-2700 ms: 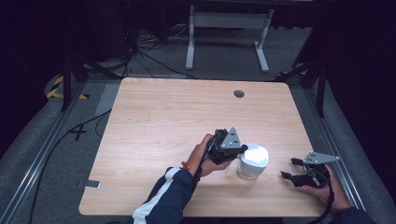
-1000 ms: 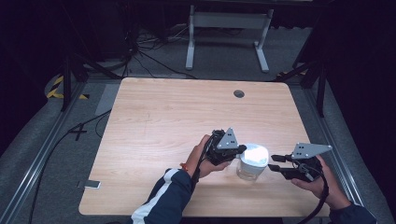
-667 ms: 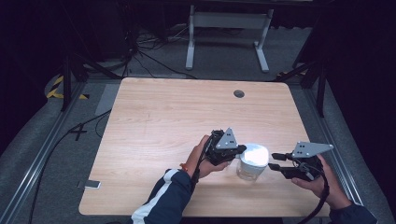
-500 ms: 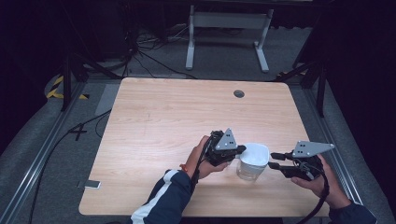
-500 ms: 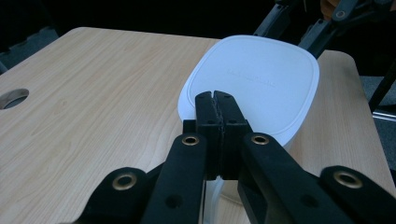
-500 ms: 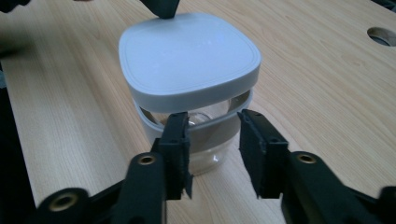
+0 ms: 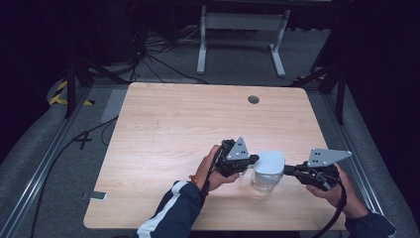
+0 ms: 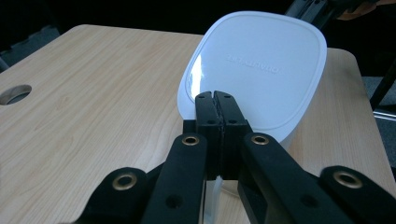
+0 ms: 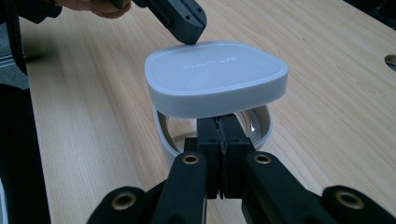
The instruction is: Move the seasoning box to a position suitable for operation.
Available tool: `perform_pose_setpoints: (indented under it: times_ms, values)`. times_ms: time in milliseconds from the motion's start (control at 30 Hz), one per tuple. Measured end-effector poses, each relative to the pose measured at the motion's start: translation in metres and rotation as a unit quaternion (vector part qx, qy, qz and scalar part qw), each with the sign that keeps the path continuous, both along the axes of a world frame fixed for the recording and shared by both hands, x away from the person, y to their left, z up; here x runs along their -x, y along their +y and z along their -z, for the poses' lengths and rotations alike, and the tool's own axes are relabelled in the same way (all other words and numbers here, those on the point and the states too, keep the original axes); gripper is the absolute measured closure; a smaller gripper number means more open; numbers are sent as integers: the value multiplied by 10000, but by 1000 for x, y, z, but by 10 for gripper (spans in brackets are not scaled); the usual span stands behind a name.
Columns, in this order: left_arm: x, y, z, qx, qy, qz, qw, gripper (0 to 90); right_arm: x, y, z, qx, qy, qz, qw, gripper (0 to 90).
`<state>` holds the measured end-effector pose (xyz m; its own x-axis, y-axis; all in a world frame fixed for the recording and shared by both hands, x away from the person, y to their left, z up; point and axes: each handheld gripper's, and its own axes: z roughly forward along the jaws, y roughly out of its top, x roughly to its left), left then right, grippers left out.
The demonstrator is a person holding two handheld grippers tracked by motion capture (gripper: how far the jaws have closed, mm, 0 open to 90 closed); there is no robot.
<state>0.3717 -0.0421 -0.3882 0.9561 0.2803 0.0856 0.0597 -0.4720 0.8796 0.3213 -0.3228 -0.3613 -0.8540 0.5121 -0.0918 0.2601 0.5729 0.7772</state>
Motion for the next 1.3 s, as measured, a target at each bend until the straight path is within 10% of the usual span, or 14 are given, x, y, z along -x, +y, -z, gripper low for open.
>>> perform_pose_setpoints:
  times_ms: [200,533,933,1300]
  values:
    - [6,14,-5,-90,-22,-69,9999,879,0,4,-5,-5,-29,6,10000,891]
    - [20,84,12,-533,116,-600,9967,794,-2,12,-13,-48,-157,-28,9999,891]
    - [34,200,40,-634,378,-1917,9787,764,-8,20,-18,-38,-236,-66,9997,892]
    - [41,242,67,-824,662,-2312,9671,638,-10,27,-24,-31,-319,-110,9994,893]
